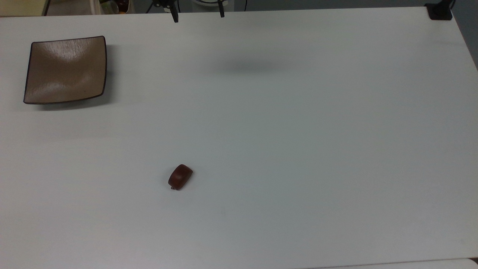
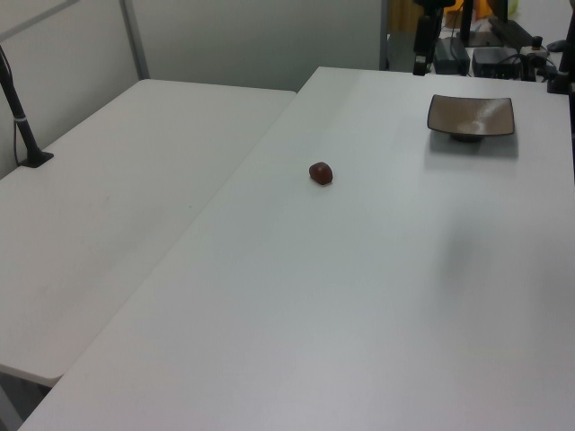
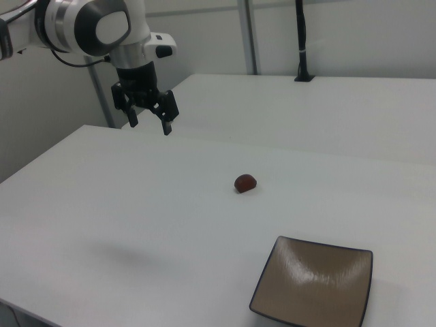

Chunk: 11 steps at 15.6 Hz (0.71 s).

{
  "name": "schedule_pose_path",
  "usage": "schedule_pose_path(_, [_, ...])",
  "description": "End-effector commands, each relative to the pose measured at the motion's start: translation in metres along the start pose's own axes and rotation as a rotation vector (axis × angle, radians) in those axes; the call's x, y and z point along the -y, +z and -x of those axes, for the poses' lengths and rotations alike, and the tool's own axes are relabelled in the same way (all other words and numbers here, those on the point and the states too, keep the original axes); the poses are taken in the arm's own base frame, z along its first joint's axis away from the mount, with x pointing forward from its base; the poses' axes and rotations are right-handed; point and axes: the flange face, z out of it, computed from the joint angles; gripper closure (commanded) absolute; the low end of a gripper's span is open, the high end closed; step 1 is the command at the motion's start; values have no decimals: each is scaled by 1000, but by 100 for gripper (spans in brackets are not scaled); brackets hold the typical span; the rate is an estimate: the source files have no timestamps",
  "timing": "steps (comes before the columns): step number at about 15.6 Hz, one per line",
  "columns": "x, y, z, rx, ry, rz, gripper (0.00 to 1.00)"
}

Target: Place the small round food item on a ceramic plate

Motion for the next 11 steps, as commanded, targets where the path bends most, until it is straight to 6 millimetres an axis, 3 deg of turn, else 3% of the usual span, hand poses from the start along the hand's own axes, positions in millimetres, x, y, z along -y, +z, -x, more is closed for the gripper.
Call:
schedule_pose_path(1, [1,5,1,-13,-28,-4,0])
schedule_pose_path(11, [0,4,-4,-46,-23,-8,0])
